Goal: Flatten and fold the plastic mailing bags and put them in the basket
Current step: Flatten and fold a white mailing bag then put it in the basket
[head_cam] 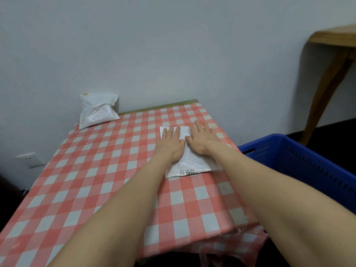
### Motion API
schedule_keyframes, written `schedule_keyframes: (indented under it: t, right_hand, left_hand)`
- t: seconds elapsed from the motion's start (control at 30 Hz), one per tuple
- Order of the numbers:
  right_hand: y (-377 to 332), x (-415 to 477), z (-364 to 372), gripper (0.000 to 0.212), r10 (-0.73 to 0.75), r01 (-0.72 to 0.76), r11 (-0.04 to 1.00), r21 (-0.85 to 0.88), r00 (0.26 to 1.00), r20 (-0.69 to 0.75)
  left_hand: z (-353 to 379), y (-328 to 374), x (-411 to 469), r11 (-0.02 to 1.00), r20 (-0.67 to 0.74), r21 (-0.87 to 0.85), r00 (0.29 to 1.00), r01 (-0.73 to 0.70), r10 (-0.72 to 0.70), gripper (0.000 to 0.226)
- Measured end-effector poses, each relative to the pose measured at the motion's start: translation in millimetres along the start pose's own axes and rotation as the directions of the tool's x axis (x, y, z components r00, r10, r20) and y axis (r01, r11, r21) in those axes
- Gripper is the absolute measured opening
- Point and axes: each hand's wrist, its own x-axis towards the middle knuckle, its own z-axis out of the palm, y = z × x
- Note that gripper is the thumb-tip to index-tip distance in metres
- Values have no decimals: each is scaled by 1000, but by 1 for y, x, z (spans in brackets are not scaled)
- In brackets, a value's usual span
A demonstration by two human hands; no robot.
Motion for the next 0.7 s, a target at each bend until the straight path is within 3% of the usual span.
schedule_keyframes:
  t: [0.17,0.7]
  right_hand:
    - [3,12,11,59,-17,18,1000,-12,996,91]
    - [5,16,17,59,-14,17,999,-32,995,101]
  left_hand:
    - [5,0,9,1000,72,2,997,28,-28,55]
    - [13,-2,12,999,89,34,995,43,-46,54]
